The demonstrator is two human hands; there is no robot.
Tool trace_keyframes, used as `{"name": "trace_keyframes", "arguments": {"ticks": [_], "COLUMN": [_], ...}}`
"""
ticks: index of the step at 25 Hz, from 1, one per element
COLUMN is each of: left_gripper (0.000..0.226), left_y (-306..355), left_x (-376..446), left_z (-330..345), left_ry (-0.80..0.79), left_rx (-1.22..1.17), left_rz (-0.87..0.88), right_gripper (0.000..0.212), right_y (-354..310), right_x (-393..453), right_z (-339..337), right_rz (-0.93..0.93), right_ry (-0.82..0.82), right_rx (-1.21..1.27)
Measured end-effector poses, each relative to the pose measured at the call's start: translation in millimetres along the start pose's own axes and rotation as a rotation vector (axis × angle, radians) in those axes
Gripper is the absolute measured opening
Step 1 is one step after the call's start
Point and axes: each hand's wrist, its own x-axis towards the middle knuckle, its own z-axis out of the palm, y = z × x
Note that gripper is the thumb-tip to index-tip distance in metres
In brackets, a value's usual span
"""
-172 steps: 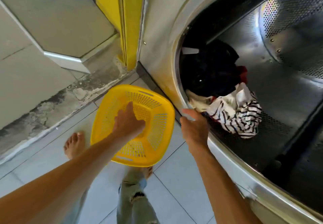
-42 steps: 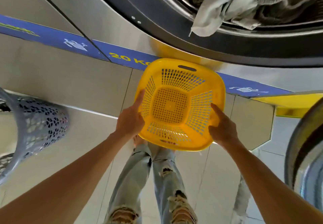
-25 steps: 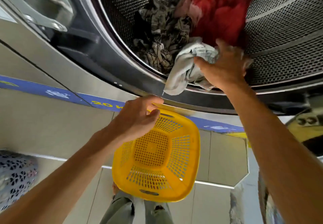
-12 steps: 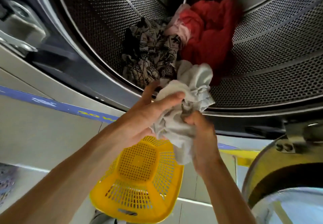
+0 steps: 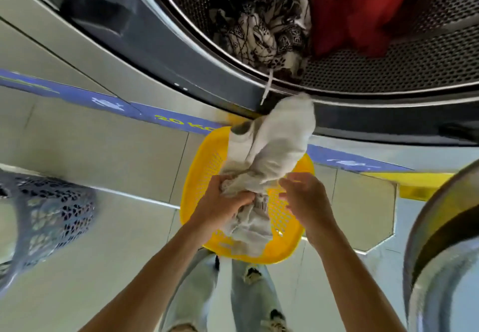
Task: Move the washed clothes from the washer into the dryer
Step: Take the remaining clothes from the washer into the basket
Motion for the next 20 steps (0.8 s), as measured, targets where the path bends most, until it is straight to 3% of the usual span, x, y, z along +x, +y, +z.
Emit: {"name": "trace_keyframes", "arguments": {"ticks": [4, 7, 10, 11, 13, 14, 15, 18, 20], "left_gripper": [0.058, 0.046, 0.040, 0.038, 0.032, 0.033, 0.036, 0.036, 0.032], "left_y": [17.2, 59.7, 95.2, 104.1, 115.1, 120.0, 122.6, 129.9, 135.3], "left_x": [10.3, 10.8, 8.0, 6.1, 1.7, -2.6, -6.7, -17.2, -23.8], "left_z": [-3.3, -12.0, -21.9, -25.1, -32.2, -34.6, -36.5, -39.5, -36.7], "left_ry": [-0.014, 0.053, 0.095, 0.078, 0.007, -0.036, -0.064, -0.088, -0.121], "left_rx": [0.280, 0.290, 0.298, 0.282, 0.233, 0.192, 0.160, 0.129, 0.125], "left_rz": [0.098, 0.255, 0.398, 0.419, 0.440, 0.445, 0.441, 0.446, 0.432], "right_gripper": [0.022, 0.022, 0.048, 0.065, 0.097, 0.095, 0.082, 0.039, 0.032], "right_y": [-51.6, -136.3, -204.4, -214.7, -209.1, -200.0, -191.9, -181.6, -170.4], "right_x": [0.9, 25.5, 90.1, 111.5, 136.5, 143.0, 145.2, 121.5, 87.3], "right_z": [-1.9, -24.6, -27.7, -25.0, -8.0, -0.7, 1.6, -16.2, -31.5], "right_rz": [-0.339, -0.639, -0.719, -0.640, -0.388, -0.323, -0.332, -0.488, -0.514], "right_ry": [0.267, 0.386, 0.472, 0.409, 0.057, -0.048, -0.021, 0.341, 0.352], "right_rx": [-0.100, 0.002, -0.134, -0.211, -0.342, -0.407, -0.457, -0.468, -0.330]}}
